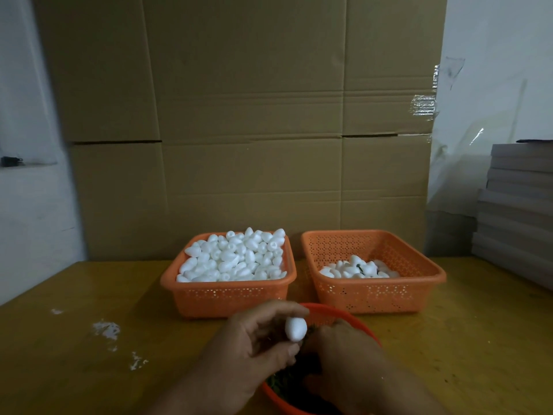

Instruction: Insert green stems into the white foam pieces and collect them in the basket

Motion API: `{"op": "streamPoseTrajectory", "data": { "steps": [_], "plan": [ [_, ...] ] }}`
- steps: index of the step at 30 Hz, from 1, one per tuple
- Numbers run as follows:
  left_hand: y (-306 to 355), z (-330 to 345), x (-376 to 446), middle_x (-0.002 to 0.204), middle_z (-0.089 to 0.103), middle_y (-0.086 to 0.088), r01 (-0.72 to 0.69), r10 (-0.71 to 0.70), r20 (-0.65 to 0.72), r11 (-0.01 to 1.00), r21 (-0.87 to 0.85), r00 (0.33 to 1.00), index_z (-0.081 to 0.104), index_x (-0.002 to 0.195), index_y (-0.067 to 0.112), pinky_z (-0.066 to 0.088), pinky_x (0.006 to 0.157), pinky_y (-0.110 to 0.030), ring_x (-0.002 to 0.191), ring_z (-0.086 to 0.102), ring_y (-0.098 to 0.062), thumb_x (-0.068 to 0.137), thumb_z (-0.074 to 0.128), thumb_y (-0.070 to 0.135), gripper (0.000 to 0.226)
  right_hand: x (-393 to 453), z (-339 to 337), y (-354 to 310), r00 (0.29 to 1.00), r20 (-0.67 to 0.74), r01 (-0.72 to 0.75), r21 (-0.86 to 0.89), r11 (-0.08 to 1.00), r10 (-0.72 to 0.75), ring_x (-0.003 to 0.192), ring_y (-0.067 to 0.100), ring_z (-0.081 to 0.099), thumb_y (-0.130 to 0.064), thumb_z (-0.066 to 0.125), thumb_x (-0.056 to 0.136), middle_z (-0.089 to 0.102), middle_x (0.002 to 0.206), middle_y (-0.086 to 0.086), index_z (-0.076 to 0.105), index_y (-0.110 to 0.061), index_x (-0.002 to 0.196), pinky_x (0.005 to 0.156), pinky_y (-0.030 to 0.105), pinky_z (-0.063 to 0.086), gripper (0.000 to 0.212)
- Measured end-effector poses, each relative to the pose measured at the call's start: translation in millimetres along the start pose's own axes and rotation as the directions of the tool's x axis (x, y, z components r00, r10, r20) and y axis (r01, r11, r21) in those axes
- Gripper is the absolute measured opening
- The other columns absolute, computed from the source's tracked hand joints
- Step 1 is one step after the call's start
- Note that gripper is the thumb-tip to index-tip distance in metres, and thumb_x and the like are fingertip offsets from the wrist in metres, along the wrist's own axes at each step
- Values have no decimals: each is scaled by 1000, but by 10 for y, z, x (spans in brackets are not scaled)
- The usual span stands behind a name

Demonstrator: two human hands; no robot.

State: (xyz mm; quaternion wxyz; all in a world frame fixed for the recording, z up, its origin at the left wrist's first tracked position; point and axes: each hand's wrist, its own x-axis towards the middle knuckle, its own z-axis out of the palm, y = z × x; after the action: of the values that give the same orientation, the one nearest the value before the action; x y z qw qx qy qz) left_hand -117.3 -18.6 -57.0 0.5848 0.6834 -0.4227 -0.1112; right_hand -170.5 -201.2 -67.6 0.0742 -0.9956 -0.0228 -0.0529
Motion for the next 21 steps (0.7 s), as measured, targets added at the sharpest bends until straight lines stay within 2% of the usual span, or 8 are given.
{"op": "streamPoseTrajectory", "data": {
  "steps": [3,8,11,13,14,17,21],
  "plan": [
    [-16,19,4,94,73,-5,3,-3,-23,1000,-10,1000,72,110,35,55,78,-27,84,69,-15,86,73,17,30,25,10,2,1000,8,-25,6,1000,24,99,21,62,-43,59,90,70,103,-1,70,-21,101,82,29,47,27],
    [-61,29,23,103,69,-1,-43,46,-69,998,49,997,76,107,30,55,87,-32,99,67,-17,79,76,40,29,43,42,5,998,-13,-68,7,998,68,100,22,63,-47,59,87,69,105,-1,64,-22,107,82,32,52,32],
    [-65,44,24,100,68,-2,-58,59,-76,998,24,995,77,105,29,55,85,-33,96,67,-20,77,75,40,30,69,75,-19,998,-17,-64,12,998,64,102,22,63,-50,59,87,68,111,-1,62,-25,115,84,34,53,38],
    [-62,51,19,95,71,-1,-41,41,-83,999,0,996,76,106,33,55,79,-29,89,69,-17,75,75,40,32,72,83,-41,997,-1,-72,24,997,72,109,22,61,-48,57,91,65,119,0,60,-24,123,92,37,52,40],
    [-59,54,15,93,72,-1,-25,22,-85,999,-25,996,74,109,36,55,75,-28,84,69,-16,74,75,39,35,72,78,-49,998,3,-70,37,997,70,109,21,62,-47,55,92,66,119,0,61,-25,122,93,38,52,38],
    [-47,67,9,93,71,-7,-11,5,-74,996,-86,997,69,116,39,55,69,-31,77,68,-20,77,72,35,39,52,39,-58,998,-37,-41,86,995,44,94,19,66,-43,55,89,70,102,-2,66,-27,106,83,39,56,26],
    [-46,61,16,87,70,-12,-6,-3,-83,994,-107,997,69,116,38,53,66,-30,71,66,-21,88,66,32,29,26,-15,-53,997,-54,-44,139,989,52,87,15,68,-35,56,90,72,95,-2,70,-24,99,80,38,57,20]
  ]
}}
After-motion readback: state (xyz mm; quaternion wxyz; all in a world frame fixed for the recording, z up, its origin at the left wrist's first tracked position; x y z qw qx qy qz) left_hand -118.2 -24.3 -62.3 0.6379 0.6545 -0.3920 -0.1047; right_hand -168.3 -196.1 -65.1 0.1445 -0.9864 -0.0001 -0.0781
